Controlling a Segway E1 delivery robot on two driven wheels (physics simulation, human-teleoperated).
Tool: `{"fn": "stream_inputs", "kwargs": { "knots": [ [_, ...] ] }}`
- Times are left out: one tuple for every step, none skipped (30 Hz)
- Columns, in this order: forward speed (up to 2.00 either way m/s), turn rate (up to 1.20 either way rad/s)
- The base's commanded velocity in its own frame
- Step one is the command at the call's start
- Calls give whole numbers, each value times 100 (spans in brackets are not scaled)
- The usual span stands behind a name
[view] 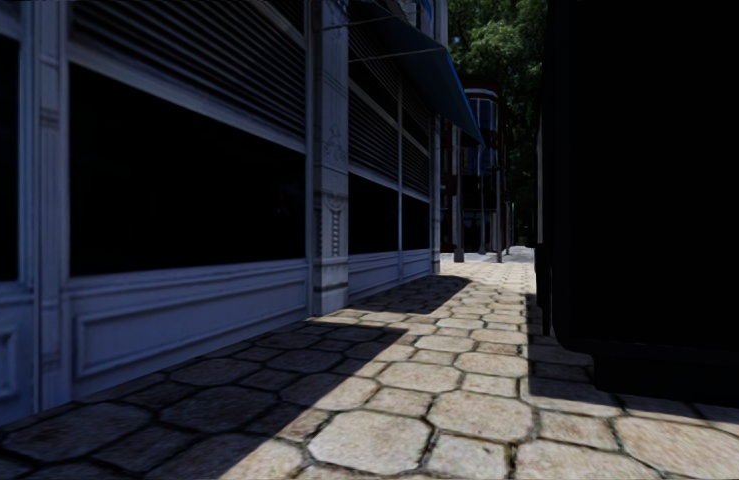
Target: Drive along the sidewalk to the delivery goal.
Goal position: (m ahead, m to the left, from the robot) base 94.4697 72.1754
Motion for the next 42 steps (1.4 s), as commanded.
{"fn": "stream_inputs", "kwargs": {
  "knots": [
    [182, 0],
    [182, 0],
    [182, 0],
    [182, 0],
    [182, 0],
    [182, 0],
    [182, 0],
    [182, 0],
    [182, 0],
    [182, 0],
    [182, 0],
    [182, 0],
    [182, 0],
    [182, 0],
    [182, 0],
    [182, -22],
    [182, -120],
    [182, -120],
    [182, -120],
    [182, -120],
    [182, -120],
    [182, -120],
    [182, -120],
    [182, -120],
    [182, -120],
    [182, -120],
    [182, -114],
    [182, -2],
    [182, 0],
    [182, 0],
    [182, 0],
    [182, 0],
    [182, 0],
    [182, 0],
    [182, 0],
    [182, 0],
    [182, 0],
    [182, 0],
    [182, 0],
    [182, -55],
    [182, -103],
    [182, -103]
  ]
}}
